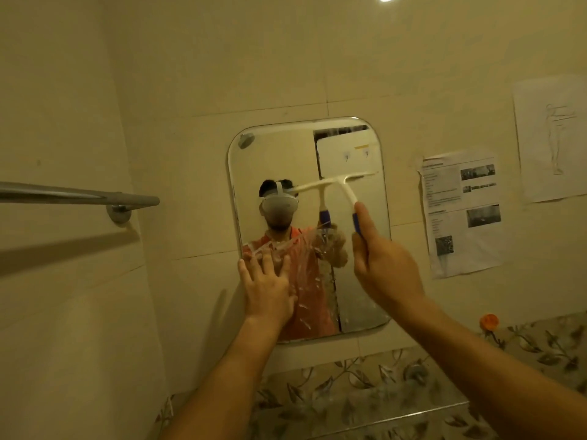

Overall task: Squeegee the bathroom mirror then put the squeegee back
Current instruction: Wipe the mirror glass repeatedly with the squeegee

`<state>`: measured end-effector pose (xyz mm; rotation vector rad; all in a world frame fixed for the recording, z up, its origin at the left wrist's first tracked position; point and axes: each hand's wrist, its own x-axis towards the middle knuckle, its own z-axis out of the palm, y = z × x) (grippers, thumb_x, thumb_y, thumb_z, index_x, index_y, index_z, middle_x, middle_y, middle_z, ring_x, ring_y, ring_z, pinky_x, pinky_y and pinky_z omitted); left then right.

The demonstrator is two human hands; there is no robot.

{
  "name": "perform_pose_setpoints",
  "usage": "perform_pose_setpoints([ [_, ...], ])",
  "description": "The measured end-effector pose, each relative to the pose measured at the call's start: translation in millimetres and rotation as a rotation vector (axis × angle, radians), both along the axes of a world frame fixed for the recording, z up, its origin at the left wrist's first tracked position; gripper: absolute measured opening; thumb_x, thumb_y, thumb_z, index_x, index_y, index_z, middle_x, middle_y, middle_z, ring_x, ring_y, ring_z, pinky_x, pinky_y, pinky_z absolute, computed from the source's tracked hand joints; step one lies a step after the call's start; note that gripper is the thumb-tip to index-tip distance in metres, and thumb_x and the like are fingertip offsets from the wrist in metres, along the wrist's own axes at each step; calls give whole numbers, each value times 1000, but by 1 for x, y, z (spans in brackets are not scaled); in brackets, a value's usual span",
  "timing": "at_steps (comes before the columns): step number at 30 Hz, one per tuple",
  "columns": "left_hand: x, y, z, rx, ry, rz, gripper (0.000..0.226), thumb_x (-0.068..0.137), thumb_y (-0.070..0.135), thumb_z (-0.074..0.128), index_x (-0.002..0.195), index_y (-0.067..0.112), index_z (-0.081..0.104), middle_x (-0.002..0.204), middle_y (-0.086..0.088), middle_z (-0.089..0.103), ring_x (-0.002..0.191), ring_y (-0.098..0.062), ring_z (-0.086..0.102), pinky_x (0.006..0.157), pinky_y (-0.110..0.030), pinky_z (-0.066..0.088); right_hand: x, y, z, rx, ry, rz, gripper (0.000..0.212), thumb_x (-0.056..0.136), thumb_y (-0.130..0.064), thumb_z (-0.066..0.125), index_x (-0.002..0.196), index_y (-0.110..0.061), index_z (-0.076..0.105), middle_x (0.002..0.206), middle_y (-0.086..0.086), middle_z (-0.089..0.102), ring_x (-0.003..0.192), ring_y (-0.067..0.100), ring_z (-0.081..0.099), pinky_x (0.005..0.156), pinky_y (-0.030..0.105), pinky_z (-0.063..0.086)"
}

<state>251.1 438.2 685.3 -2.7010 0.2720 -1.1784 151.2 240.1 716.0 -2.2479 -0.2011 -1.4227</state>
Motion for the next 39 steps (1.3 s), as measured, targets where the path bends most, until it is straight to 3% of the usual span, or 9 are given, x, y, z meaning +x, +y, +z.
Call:
perform_pose_setpoints([
  [3,-8,8,15,23,-73,-23,83,86,70,50,154,26,34,155,-17,36,140,-43,31,112,-63,18,-1,-10,27,24,-59,-18,63,107,-36,34,161,-36,1,60,-2,50,47,16,49,45,37,49],
  [5,-10,16,28,31,-176,-84,71,87,66,48,143,23,50,142,-13,52,126,-37,48,100,-53,32,-1,-18,38,45,-89,-28,64,108,-33,37,161,-35,2,61,-1,50,48,17,49,46,37,49],
  [7,-9,25,45,-4,-286,-128,61,89,59,49,138,22,56,130,-11,58,112,-31,54,88,-45,36,2,-25,42,45,-103,-41,64,108,-32,38,161,-35,1,61,0,50,49,18,50,47,38,50],
  [12,-6,27,94,-147,-404,-137,58,90,54,59,138,22,55,126,-10,55,109,-29,53,85,-43,43,12,-35,42,80,-86,-68,64,107,-33,39,160,-37,3,61,2,51,49,21,52,50,46,53],
  [17,-2,18,112,-159,-373,-116,59,91,53,64,139,22,54,136,-9,49,119,-28,50,93,-40,44,19,-36,46,97,-98,-48,64,107,-33,39,160,-38,3,60,3,51,48,21,52,50,45,54],
  [23,4,18,115,-189,-316,-23,55,92,53,62,138,25,53,133,-8,50,115,-29,51,92,-40,44,20,-35,72,97,-121,-38,63,108,-33,39,160,-37,4,61,2,52,49,21,52,50,43,53],
  [27,5,19,115,-162,-292,17,52,92,53,62,135,25,56,131,-8,53,114,-29,52,91,-40,45,20,-35,97,38,-122,-71,63,108,-32,38,160,-37,2,61,0,50,50,21,52,50,44,53],
  [32,5,16,120,-137,-261,49,47,93,48,62,132,24,57,130,-8,54,115,-27,52,91,-38,44,27,-35,124,-87,-69,-205,60,109,-36,31,161,-35,1,62,1,48,50,17,49,44,29,41],
  [39,8,10,122,-117,-230,80,45,97,43,59,133,17,56,128,-10,57,111,-25,55,87,-34,47,34,-59,118,-228,0,-301,62,109,-36,28,161,-32,-6,64,6,51,48,18,50,44,30,43],
])
